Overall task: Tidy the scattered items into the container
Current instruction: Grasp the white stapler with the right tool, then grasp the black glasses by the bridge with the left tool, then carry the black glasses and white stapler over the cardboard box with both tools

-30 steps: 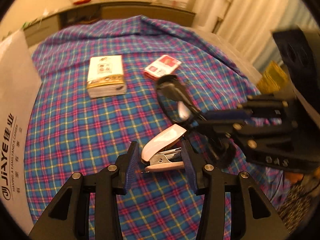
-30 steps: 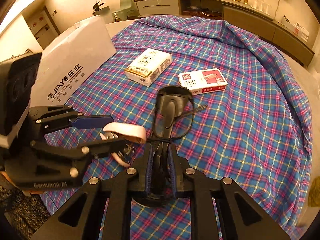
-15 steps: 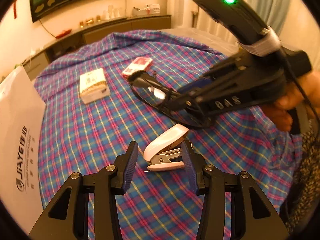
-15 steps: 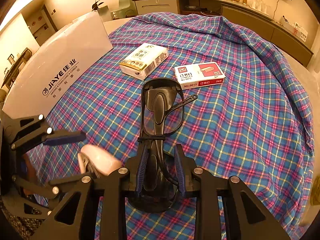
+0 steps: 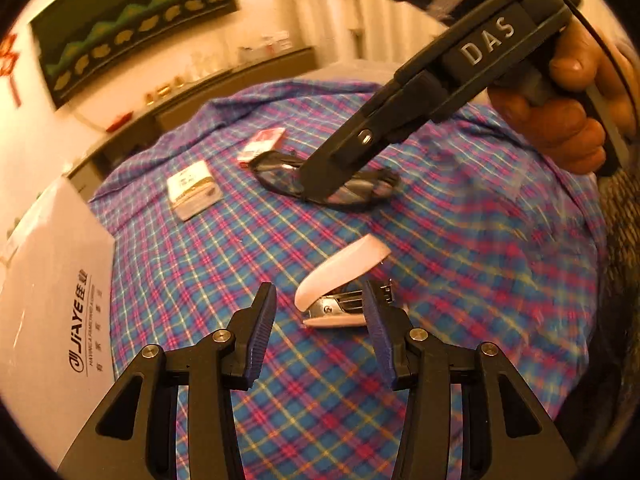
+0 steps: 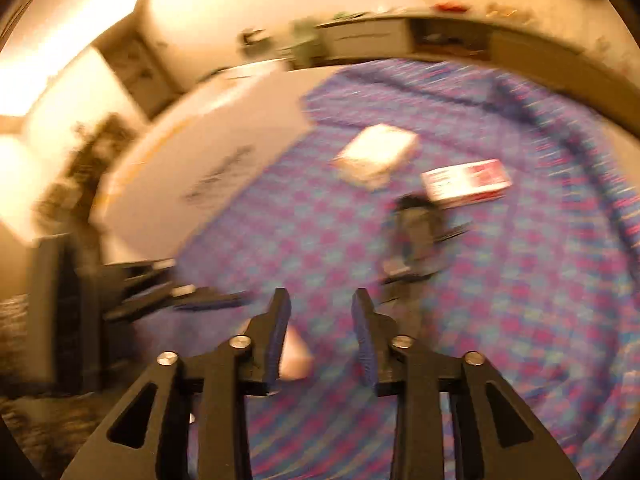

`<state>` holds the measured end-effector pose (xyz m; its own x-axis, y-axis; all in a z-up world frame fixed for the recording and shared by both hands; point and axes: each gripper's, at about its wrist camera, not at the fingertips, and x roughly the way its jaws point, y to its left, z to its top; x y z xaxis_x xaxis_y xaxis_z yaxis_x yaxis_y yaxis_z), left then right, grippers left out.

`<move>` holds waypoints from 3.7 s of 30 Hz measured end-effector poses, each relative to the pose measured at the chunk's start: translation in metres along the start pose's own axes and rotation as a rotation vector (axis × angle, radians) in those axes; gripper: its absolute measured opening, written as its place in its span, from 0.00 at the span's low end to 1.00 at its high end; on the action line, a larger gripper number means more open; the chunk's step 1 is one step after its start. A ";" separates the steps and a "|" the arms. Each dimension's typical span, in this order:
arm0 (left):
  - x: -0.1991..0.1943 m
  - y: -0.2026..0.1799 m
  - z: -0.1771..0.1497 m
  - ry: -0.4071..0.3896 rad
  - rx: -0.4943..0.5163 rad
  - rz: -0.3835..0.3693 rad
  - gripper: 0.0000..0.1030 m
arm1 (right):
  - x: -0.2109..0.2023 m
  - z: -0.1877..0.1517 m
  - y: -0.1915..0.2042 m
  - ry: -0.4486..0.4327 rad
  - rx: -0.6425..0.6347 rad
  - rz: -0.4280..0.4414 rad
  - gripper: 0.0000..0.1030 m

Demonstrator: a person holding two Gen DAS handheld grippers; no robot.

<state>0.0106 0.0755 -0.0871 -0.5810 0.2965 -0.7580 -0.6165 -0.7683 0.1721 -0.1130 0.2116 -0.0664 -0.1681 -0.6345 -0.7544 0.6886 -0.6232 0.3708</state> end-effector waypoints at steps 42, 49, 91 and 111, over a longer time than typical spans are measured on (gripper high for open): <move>0.098 0.072 0.089 0.111 -0.856 -0.260 0.58 | -0.041 -0.033 -0.057 -0.049 0.120 -0.303 0.26; 0.119 0.073 0.106 0.144 -0.826 -0.143 0.58 | -0.048 -0.037 -0.074 -0.056 0.158 -0.321 0.26; -0.030 0.134 0.075 -0.139 -0.707 0.013 0.36 | -0.007 0.007 0.009 -0.076 -0.050 -0.374 0.27; -0.111 0.198 0.023 -0.268 -0.817 0.092 0.36 | 0.029 0.031 0.066 -0.091 -0.160 -0.425 0.26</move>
<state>-0.0596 -0.0965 0.0452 -0.7789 0.2574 -0.5719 -0.0449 -0.9325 -0.3585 -0.0945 0.1384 -0.0469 -0.5158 -0.3798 -0.7680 0.6441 -0.7629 -0.0553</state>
